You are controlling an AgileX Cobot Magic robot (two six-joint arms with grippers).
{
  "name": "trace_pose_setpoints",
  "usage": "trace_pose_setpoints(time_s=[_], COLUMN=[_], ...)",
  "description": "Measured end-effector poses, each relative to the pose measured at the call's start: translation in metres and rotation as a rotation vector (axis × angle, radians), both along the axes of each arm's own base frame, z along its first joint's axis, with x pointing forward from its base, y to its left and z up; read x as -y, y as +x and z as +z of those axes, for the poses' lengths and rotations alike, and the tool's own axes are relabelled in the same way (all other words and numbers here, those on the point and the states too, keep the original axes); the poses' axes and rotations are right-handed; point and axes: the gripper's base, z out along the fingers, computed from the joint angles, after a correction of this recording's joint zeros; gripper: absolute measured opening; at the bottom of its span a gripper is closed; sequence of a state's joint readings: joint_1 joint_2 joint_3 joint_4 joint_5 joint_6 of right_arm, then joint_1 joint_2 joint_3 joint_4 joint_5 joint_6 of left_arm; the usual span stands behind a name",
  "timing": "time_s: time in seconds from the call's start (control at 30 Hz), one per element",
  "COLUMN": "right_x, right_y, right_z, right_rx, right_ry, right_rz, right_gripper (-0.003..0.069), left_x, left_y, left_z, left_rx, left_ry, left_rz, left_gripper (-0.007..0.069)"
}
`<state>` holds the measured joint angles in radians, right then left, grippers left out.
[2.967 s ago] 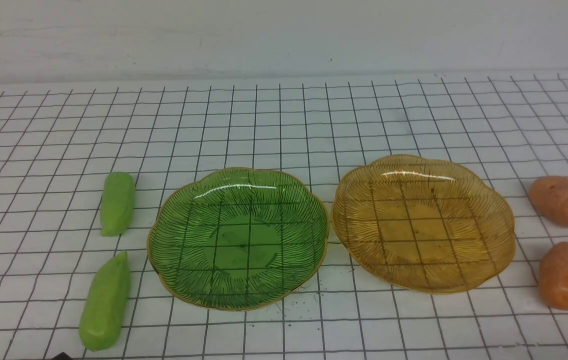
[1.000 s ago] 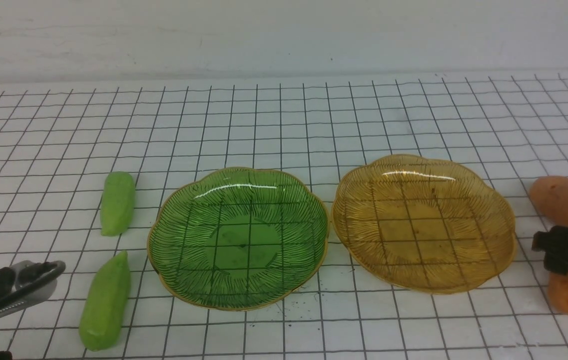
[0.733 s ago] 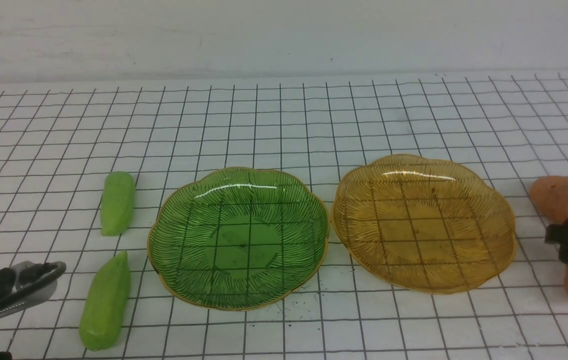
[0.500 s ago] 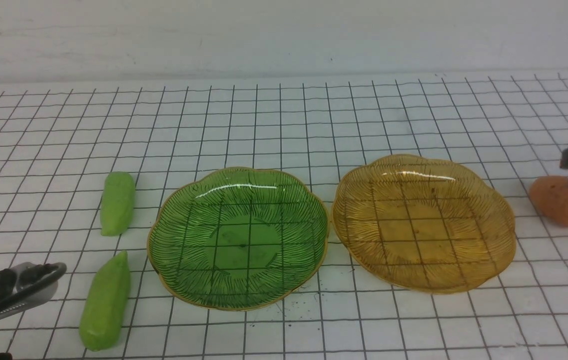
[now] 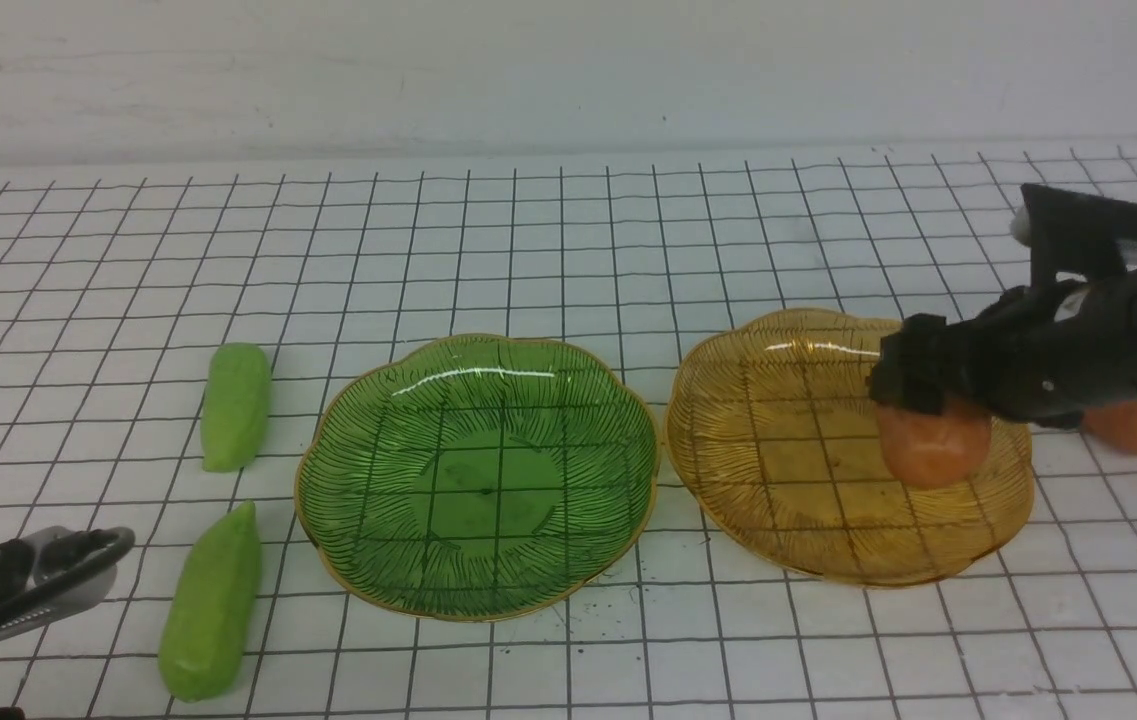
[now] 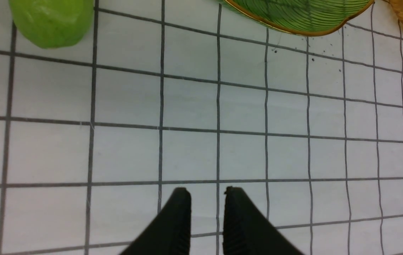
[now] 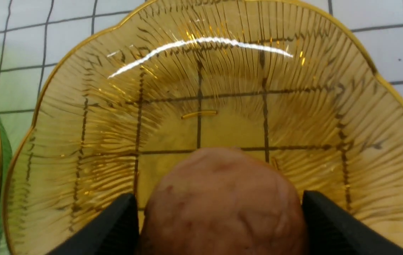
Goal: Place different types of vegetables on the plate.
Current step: 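Put the potato onto the plate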
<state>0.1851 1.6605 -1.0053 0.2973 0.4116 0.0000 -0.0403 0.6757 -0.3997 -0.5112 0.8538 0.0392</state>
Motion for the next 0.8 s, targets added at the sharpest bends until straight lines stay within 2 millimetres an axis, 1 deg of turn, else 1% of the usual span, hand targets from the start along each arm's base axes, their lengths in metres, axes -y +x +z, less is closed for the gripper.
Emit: trace_pose_setpoints(time_s=[0.13,0.27,0.37,0.5,0.57,0.67,0.7,0.73,0.77,0.8], right_x=[0.000,0.001,0.001,0.007,0.025,0.054,0.058,0.070,0.083,0.091], right_y=[0.002,0.003,0.003,0.009,0.019,0.029,0.031,0.033,0.035,0.036], right_z=[-0.005,-0.005,-0.004,0.005,0.019,0.031,0.032,0.033,0.029,0.025], right_rx=[-0.001,0.005,0.009,0.017,0.045,0.080,0.084,0.089,0.079,0.066], right_ry=[-0.012,-0.032,-0.037,-0.056,-0.082,-0.131,-0.135,-0.162,-0.187,-0.202], right_rz=[0.005,0.018,0.020,0.024,-0.006,-0.054,-0.064,-0.081,-0.101,-0.111], right_gripper=[0.0627,0.0677,0.0689,0.0689,0.0689,0.0680,0.0679,0.0673,0.0666,0.0662], left_x=[0.000,0.000,0.000,0.000,0.000,0.000,0.000,0.000,0.000,0.000], left_y=[0.000,0.000,0.000,0.000,0.000,0.000,0.000,0.000,0.000,0.000], left_z=[0.000,0.000,0.000,0.000,0.000,0.000,0.000,0.000,0.000,0.000], left_rx=[0.000,0.000,0.000,0.000,-0.001,-0.001,-0.001,-0.002,-0.002,-0.002], left_ry=[0.000,0.000,0.000,0.000,0.000,0.000,0.000,0.000,0.000,0.000], left_rz=[0.000,0.000,0.000,0.000,-0.001,-0.001,-0.001,-0.001,-0.001,-0.001], left_gripper=[0.0122,0.0122,0.0122,0.0122,0.0122,0.0122,0.0122,0.0122,0.0122,0.0122])
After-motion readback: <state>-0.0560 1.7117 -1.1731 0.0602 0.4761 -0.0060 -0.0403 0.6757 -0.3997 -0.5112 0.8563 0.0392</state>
